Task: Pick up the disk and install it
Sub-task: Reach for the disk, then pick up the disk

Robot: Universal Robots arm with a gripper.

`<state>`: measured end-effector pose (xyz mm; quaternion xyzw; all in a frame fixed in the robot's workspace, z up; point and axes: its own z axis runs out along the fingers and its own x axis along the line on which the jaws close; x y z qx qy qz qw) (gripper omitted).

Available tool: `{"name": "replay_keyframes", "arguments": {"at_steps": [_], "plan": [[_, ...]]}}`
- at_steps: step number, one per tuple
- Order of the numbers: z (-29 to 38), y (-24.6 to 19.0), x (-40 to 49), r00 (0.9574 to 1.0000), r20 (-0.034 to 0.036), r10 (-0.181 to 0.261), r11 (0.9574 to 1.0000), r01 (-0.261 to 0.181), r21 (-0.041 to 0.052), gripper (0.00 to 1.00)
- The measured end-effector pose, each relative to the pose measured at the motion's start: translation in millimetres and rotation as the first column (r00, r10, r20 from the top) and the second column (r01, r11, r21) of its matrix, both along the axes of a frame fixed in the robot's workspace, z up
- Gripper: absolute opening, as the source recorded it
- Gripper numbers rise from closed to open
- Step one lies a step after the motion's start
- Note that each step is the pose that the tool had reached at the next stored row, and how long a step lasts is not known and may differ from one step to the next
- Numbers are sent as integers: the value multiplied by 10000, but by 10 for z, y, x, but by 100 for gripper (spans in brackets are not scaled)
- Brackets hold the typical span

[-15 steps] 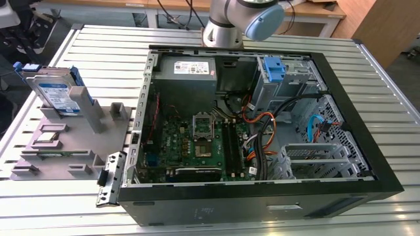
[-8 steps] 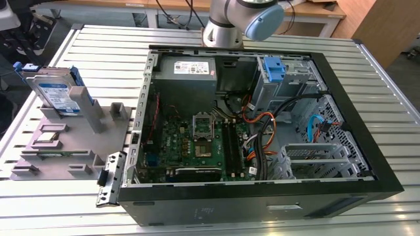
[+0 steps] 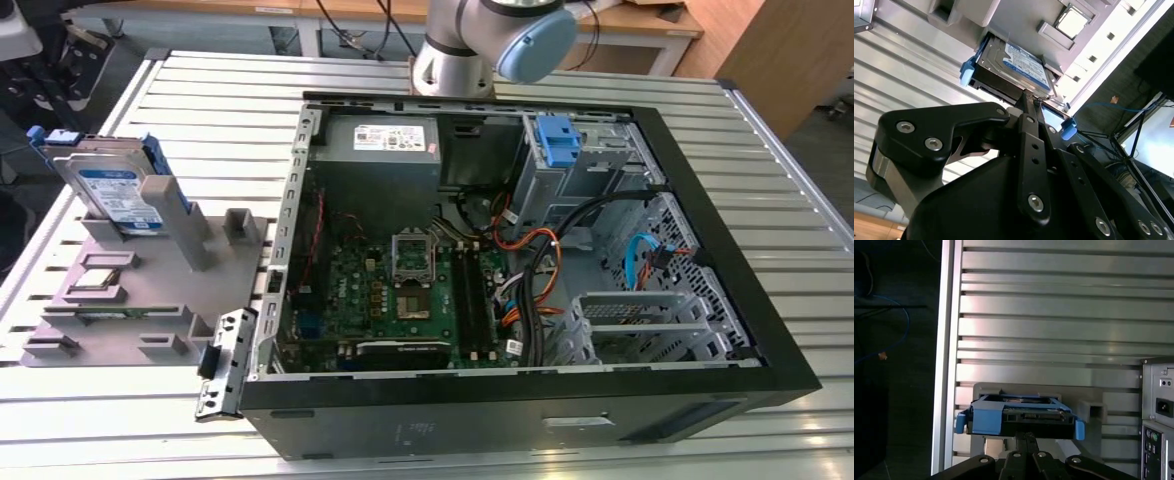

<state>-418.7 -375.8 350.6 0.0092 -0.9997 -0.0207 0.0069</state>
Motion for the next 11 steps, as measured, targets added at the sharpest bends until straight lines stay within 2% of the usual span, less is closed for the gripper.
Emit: {"name": "replay_keyframes", "arguments": {"at_steps": [5,7,11], "plan": [[-3,5,-21,10000,-1,1,10000,-1,-1,11],[-41,5,-22,10000,-1,1,10000,-1,-1,11],[-41,5,-22,10000,-2,0,10000,0,-1,11]]}}
